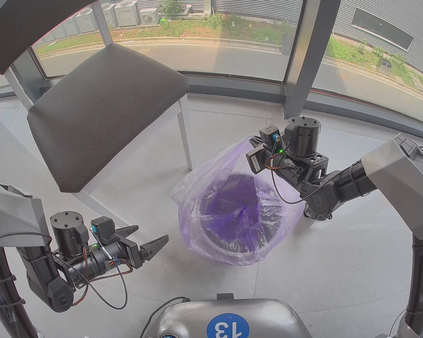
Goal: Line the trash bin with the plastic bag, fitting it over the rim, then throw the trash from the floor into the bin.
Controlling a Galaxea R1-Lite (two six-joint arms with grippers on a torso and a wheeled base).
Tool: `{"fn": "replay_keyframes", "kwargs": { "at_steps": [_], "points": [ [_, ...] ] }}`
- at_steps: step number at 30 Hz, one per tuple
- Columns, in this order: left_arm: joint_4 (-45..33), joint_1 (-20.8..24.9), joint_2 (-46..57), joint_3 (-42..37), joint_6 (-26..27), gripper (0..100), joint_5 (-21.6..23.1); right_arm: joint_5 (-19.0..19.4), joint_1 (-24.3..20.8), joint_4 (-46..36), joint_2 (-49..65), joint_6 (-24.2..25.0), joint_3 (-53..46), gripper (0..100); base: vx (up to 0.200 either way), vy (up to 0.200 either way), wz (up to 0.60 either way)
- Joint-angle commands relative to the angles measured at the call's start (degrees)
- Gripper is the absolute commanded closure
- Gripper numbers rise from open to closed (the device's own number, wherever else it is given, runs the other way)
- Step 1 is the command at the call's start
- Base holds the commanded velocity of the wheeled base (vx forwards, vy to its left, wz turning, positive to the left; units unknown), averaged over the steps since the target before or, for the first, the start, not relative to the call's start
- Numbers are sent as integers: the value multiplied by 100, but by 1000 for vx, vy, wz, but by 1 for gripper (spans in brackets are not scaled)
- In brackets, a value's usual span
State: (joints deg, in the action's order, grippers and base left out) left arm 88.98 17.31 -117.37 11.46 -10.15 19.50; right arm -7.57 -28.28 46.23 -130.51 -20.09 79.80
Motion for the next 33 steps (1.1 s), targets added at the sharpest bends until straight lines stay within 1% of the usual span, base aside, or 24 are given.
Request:
{"fn": "replay_keyframes", "kwargs": {
  "at_steps": [1, 11, 13, 15, 16, 19, 21, 22, 23, 24, 25, 26, 27, 29, 30, 33],
  "points": [
    [102, 0, -5, 5, -4, 0, 1, -8, -2, -17, -9, -21, -87, 0, 0, 0, 0],
    [102, 0, -23, 23, -4, 0, 1, 1, -11, 18, 35, -21, -96, 0, 0, 0, 0],
    [102, 0, -23, 32, -4, 0, -8, 1, -11, -8, 52, -30, -228, 0, 0, 0, 0],
    [102, 9, -23, 41, -4, 0, -8, 10, -11, -44, 149, -48, -421, 0, 0, 0, 0],
    [102, 36, -14, 102, -4, 0, -17, 98, 7, -105, 430, -136, -834, 0, 0, 0, 0],
    [102, 97, 83, 216, -4, 0, -114, 353, 16, -228, 931, -232, -1529, 0, 0, 0, 0],
    [102, 132, 109, 216, -4, 0, -149, 370, 16, -228, 1019, -223, -1617, 0, 0, 0, 0],
    [102, 308, 179, 234, -30, 0, -263, 379, 33, -272, 1274, -223, -1916, 0, 0, 0, 0],
    [102, 308, 179, 234, -30, 0, -263, 379, 33, -272, 1274, -223, -1916, 0, 0, 0, 0],
    [102, 440, 188, 287, -30, 0, -386, 370, 86, -457, 1555, -215, -2188, 0, 0, 0, 0],
    [102, 457, 188, 304, -30, 0, -404, 370, 95, -483, 1599, -215, -2232, 0, 0, 0, 0],
    [93, 580, 162, 533, -13, 0, -456, 335, 148, -685, 1810, -259, -2487, 0, 0, 0, 0],
    [85, 642, 153, 691, -13, 0, -483, 326, 200, -720, 1872, -267, -2583, 0, 0, 0, 0],
    [-74, 870, 100, 1280, 5, 0, -597, 300, 271, -694, 1942, -232, -2830, 0, 0, 0, 0],
    [-144, 914, 100, 1403, 31, 0, -606, 300, 271, -668, 1942, -215, -2882, 0, 0, 0, 0],
    [-1005, 1029, 92, 2009, 409, 0, -720, 291, 271, -386, 1872, -188, -3190, 0, 0, 0, 0]
  ]
}}
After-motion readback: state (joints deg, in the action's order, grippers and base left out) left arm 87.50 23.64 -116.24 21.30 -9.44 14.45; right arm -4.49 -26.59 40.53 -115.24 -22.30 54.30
